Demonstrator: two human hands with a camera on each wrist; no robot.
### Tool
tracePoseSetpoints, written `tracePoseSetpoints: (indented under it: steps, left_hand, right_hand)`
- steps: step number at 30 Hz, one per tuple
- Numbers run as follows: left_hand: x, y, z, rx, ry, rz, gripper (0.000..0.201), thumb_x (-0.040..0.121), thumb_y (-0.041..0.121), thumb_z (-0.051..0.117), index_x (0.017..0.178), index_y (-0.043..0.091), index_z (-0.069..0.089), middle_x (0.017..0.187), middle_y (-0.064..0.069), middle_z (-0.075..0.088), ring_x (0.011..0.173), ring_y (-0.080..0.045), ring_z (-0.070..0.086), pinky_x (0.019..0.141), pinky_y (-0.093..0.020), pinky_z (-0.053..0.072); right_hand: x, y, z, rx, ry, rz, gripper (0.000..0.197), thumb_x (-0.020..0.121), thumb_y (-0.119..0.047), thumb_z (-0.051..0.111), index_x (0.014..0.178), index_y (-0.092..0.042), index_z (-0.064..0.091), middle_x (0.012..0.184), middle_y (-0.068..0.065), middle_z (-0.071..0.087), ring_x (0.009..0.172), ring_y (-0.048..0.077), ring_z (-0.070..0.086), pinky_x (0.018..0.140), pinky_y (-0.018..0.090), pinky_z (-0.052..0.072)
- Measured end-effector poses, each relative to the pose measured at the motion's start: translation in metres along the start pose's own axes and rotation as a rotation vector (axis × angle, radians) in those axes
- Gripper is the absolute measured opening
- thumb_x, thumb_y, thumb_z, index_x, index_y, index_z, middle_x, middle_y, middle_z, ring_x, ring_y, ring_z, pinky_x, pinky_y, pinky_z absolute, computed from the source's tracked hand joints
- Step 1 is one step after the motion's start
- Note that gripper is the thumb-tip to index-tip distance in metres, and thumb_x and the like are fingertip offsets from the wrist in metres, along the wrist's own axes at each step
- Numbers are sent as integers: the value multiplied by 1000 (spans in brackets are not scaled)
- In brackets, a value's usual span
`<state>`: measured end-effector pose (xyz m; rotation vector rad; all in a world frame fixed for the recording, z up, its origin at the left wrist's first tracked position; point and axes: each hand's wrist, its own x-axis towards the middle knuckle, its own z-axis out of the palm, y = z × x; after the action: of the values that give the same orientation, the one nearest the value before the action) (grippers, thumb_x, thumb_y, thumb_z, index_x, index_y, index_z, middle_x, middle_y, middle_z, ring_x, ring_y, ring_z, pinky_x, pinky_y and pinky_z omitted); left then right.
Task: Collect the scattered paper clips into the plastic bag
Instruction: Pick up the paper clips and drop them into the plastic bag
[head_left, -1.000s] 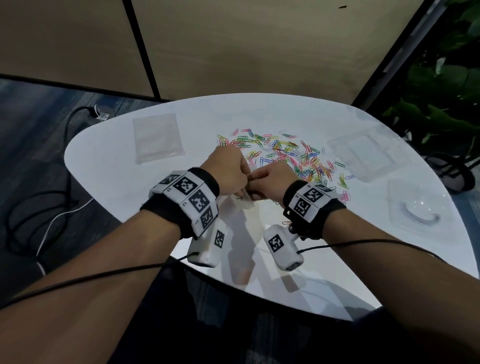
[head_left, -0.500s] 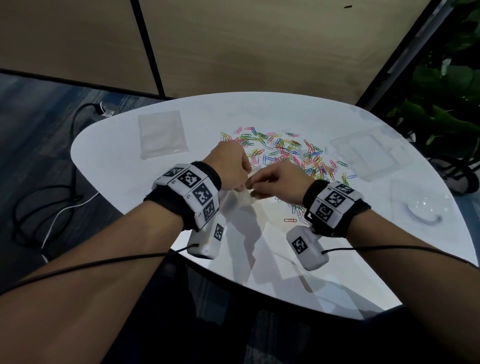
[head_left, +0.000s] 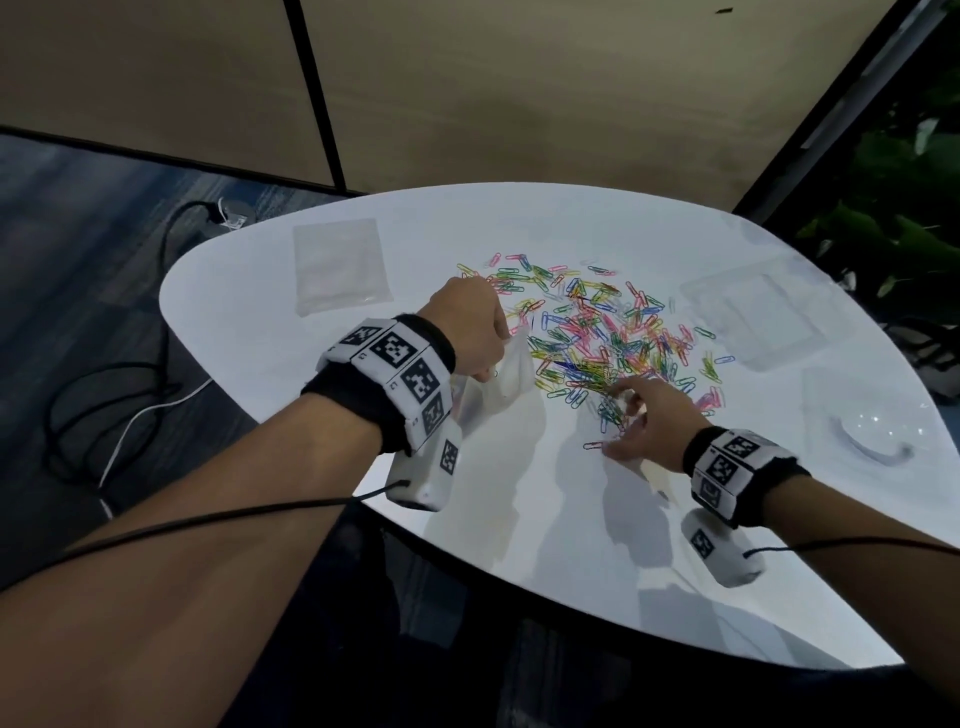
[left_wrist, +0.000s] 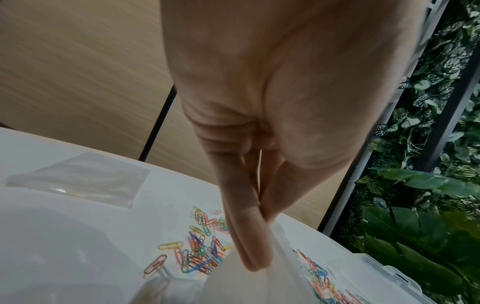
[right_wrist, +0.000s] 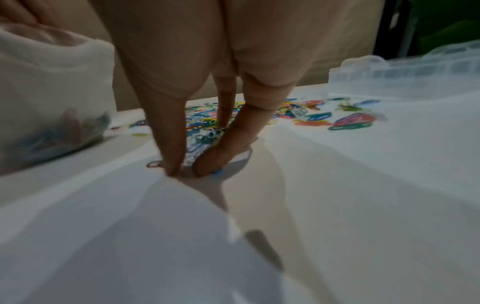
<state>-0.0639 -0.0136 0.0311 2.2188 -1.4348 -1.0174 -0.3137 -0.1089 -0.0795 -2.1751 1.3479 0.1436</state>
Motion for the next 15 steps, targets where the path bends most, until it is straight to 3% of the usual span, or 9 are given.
tracePoseSetpoints:
  steps: [2,4,8,11,15]
  left_hand:
    - [1,0,2,6,-6,-9,29,86,-6,58,108,4,74,79,-10,76,74,-23,77,82,-39,63]
    - [1,0,2,5,-8,-14,29,88,-6,56,108,4,73,78,-10,76,73,-24,77,82,-38,63]
    - [1,-3,-1,-1,-4,-16,29,89,-4,53,109,5,72,78,-13,77,72,-24,78,81,-38,63]
    - [2,-3,-2,2,-12,-17,29,89,-4,54,109,5,73,79,-13,77,74,-23,77,81,-39,63]
    - [0,0,0,46,-20,14,29,89,-4,53,109,4,73,84,-14,78,78,-24,77,82,-39,63]
  right_hand:
    - [12,-10,5,36,82,7,71,60,-27,91,122,-21,56,110,7,57,81,18,59,68,23,47]
    - [23,-18,8,-17,118,-4,72,67,-28,86,129,-22,51,123,10,48,90,20,55,81,25,46]
    - [33,-26,14,-200,124,-97,69,82,-37,71,143,-24,42,138,11,33,109,29,54,101,36,46]
    - [36,-25,13,-203,146,-138,51,84,-33,70,132,-21,58,128,9,45,105,27,55,95,34,48]
    - [35,-23,4,-228,214,-213,18,78,-23,78,94,-14,75,95,7,63,82,21,58,73,26,46]
